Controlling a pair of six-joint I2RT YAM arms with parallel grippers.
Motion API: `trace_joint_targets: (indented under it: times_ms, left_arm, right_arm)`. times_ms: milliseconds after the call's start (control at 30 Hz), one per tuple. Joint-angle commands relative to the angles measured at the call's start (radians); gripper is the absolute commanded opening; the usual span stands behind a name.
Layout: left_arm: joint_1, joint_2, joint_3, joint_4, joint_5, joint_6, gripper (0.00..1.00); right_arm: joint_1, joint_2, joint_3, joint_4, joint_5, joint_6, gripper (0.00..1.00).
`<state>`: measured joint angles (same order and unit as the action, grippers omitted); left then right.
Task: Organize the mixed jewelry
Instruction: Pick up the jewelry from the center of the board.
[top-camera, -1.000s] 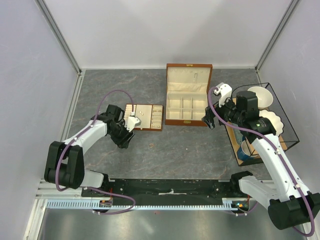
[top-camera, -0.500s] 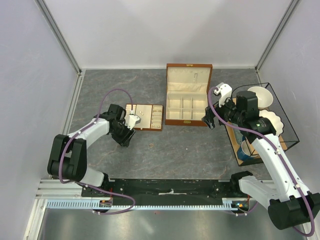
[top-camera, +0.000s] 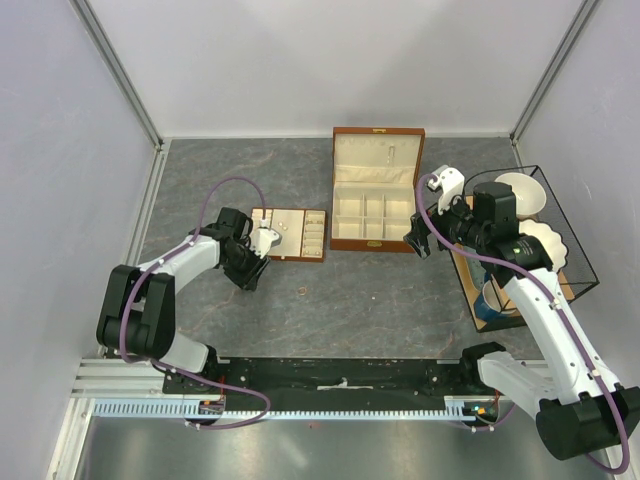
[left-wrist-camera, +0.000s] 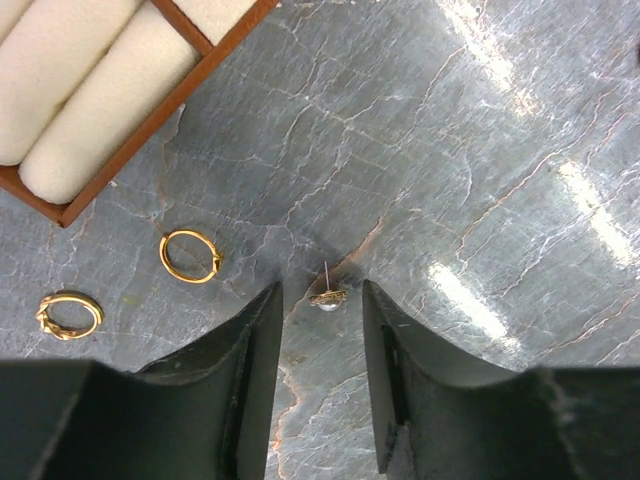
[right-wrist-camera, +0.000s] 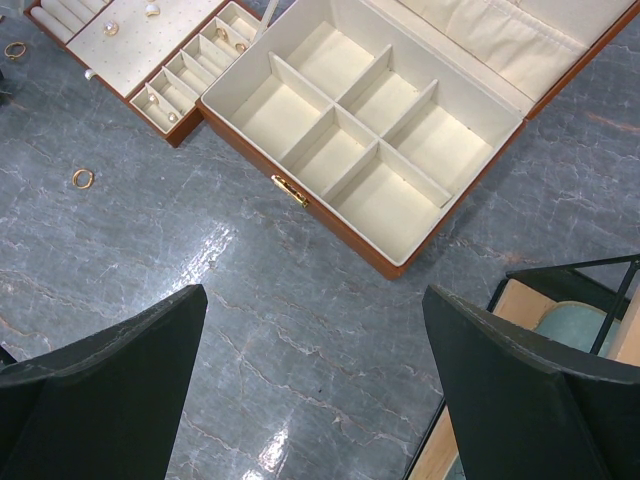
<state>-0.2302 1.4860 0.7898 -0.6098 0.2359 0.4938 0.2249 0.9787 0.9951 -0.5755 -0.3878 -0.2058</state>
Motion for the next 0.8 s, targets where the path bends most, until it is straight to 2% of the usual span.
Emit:
trace_joint_targets:
  times_ms: [0,333,767]
  left_arm:
    - [0.006,-0.007,0.008,0.028,-0.013,-0.031,0.43]
    - [0.006,-0.056,-0.035,0.036,-0.046,-0.031,0.42]
    - [-0.034,-0.040,-0.035,0.051,-0.041,-0.066,0.43]
  right_arm:
    - [-0.002,-0.009,0.000,0.036,-0.013,0.008,0.98]
    - [-0.002,-0.009,0.000,0.037,-0.014,0.008,0.98]
    - [-0.004,-0.008,0.000,0.037,-0.013,0.008,0.98]
